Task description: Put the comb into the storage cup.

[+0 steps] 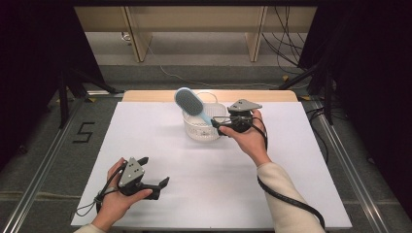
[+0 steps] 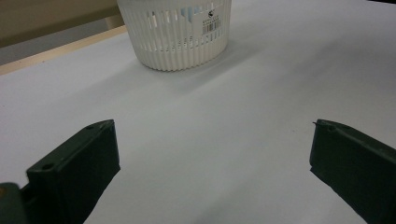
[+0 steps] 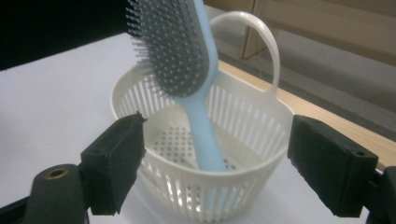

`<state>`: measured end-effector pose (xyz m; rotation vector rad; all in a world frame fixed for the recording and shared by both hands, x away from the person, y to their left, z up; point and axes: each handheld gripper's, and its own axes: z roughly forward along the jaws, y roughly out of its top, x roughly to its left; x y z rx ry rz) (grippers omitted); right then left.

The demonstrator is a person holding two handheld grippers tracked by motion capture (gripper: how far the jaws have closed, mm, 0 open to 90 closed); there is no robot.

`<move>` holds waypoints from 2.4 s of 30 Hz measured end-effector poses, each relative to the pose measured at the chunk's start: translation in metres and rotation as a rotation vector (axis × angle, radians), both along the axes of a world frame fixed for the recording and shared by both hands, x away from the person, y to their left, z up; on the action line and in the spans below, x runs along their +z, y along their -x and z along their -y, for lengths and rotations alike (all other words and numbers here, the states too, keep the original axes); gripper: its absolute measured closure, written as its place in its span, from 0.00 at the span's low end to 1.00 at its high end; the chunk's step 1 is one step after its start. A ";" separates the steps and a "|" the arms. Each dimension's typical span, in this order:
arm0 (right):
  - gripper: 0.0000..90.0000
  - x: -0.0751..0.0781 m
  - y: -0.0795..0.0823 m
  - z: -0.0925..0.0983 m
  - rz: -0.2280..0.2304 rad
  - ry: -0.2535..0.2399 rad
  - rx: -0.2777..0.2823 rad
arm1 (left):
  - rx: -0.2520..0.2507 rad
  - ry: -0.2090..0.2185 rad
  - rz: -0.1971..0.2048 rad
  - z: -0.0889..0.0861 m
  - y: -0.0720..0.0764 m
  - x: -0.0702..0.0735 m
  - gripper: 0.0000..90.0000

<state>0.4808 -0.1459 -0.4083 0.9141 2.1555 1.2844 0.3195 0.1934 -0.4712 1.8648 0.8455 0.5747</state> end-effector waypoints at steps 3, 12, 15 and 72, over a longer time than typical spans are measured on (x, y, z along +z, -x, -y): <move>0.21 -0.002 0.003 0.005 -0.004 0.009 -0.008 | 0.002 0.002 -0.001 0.000 0.000 0.000 0.01; 0.19 -0.007 0.012 0.023 -0.004 0.011 -0.019 | 0.006 0.001 0.000 -0.001 0.000 0.000 0.01; 0.18 -0.010 0.017 0.028 -0.006 0.009 -0.024 | 0.004 -0.002 0.000 0.000 0.000 0.000 0.01; 0.16 -0.025 0.078 0.098 -0.024 -0.029 -0.068 | 0.012 -0.011 0.008 -0.001 0.000 0.001 0.01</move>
